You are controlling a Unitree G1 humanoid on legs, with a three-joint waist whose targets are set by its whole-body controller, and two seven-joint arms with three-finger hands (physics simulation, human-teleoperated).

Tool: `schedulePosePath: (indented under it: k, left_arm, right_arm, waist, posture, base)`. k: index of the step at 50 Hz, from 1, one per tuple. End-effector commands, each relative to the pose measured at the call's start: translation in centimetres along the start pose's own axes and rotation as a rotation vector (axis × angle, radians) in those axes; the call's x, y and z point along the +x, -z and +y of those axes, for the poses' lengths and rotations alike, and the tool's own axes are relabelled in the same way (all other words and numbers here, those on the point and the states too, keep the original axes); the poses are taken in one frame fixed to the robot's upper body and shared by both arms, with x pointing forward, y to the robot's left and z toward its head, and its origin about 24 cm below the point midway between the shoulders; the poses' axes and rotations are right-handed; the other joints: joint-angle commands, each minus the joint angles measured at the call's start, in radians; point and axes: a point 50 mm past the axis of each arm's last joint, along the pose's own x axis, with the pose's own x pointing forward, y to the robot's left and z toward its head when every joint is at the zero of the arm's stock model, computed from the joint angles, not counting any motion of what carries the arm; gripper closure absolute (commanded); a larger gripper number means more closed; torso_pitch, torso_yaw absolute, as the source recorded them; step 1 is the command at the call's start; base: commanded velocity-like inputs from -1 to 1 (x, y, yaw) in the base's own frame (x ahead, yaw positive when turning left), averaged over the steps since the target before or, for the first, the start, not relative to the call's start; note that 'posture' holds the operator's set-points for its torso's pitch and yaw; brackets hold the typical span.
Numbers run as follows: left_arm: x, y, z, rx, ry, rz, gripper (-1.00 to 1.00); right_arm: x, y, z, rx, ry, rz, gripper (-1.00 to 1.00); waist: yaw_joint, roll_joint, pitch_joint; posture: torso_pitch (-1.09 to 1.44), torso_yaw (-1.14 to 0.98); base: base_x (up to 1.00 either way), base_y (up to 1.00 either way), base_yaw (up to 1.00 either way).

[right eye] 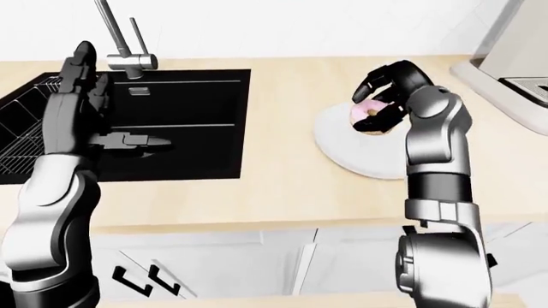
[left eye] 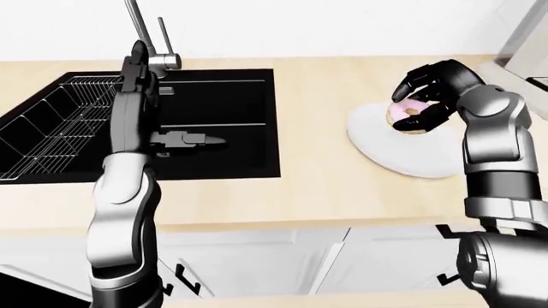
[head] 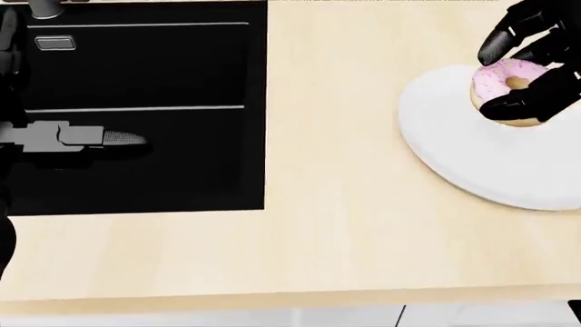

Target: Place the pastries on the plates.

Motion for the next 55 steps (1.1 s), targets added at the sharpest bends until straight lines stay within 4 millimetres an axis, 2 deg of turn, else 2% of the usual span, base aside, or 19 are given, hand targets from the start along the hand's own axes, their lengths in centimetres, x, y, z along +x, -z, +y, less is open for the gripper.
schedulePosePath:
  k: [1, 12, 19, 29, 32, 34, 37, 45, 50, 55]
  left_arm:
    - [0.0, -1.7, 0.2, 0.006, -0.013, -0.09, -1.0]
    - [0.1, -1.7, 0.3, 0.007, -0.014, -0.09, -1.0]
    - [0.1, -1.8, 0.3, 0.01, -0.015, -0.091, -1.0]
    - [0.0, -2.0, 0.4, 0.009, -0.014, -0.093, -1.0]
    - [-0.1, -1.9, 0.5, 0.011, -0.016, -0.092, -1.0]
    - [0.0, -1.9, 0.5, 0.01, -0.018, -0.092, -1.0]
    - [0.0, -1.8, 0.5, 0.01, -0.019, -0.092, -1.0]
    - [0.0, -1.6, 0.6, 0.01, -0.02, -0.089, -1.0]
    - [0.0, -1.6, 0.6, 0.01, -0.019, -0.088, -1.0]
    - [0.1, -1.4, 0.5, 0.013, -0.018, -0.085, -1.0]
  right_arm:
    - [-0.5, -1.6, -1.7, -0.02, 0.079, -0.072, 0.47]
    - [0.0, -0.4, -0.9, -0.047, 0.079, -0.044, 0.46]
    - [0.2, -0.3, -0.9, -0.068, 0.091, -0.039, 0.34]
    - [0.2, -0.5, -1.0, -0.077, 0.092, -0.04, -0.22]
    - [0.2, -0.5, -1.0, -0.078, 0.094, -0.04, -0.27]
    - [0.2, -0.5, -1.0, -0.077, 0.095, -0.042, -0.64]
    - [0.1, -0.5, -1.0, -0.079, 0.096, -0.043, -1.0]
    - [-0.2, -0.8, -1.2, -0.062, 0.102, -0.052, -1.0]
    - [-1.0, -2.3, -1.5, 0.024, 0.114, -0.097, -1.0]
    - [-2.3, -4.1, -1.2, 0.183, 0.136, -0.146, -1.0]
  waist:
    - [0.001, -0.004, -0.028]
    - [0.002, -0.006, -0.031]
    - [0.003, -0.008, -0.032]
    - [0.003, -0.007, -0.032]
    - [0.003, -0.007, -0.032]
    - [0.003, -0.007, -0.032]
    - [0.003, -0.008, -0.033]
    - [0.004, -0.008, -0.033]
    - [0.005, -0.007, -0.032]
    - [0.005, -0.005, -0.03]
  posture:
    - [0.0, 0.0]
    - [0.0, 0.0]
    - [0.0, 0.0]
    - [0.0, 0.0]
    - [0.0, 0.0]
    - [0.0, 0.0]
    - [0.0, 0.0]
    - [0.0, 0.0]
    - [0.0, 0.0]
    - [0.0, 0.0]
  base:
    - [0.0, 0.0, 0.0]
    - [0.0, 0.0, 0.0]
    - [0.0, 0.0, 0.0]
    - [0.0, 0.0, 0.0]
    - [0.0, 0.0, 0.0]
    - [0.0, 0.0, 0.0]
    - [0.0, 0.0, 0.0]
    - [0.0, 0.0, 0.0]
    - [0.0, 0.0, 0.0]
    - [0.0, 0.0, 0.0]
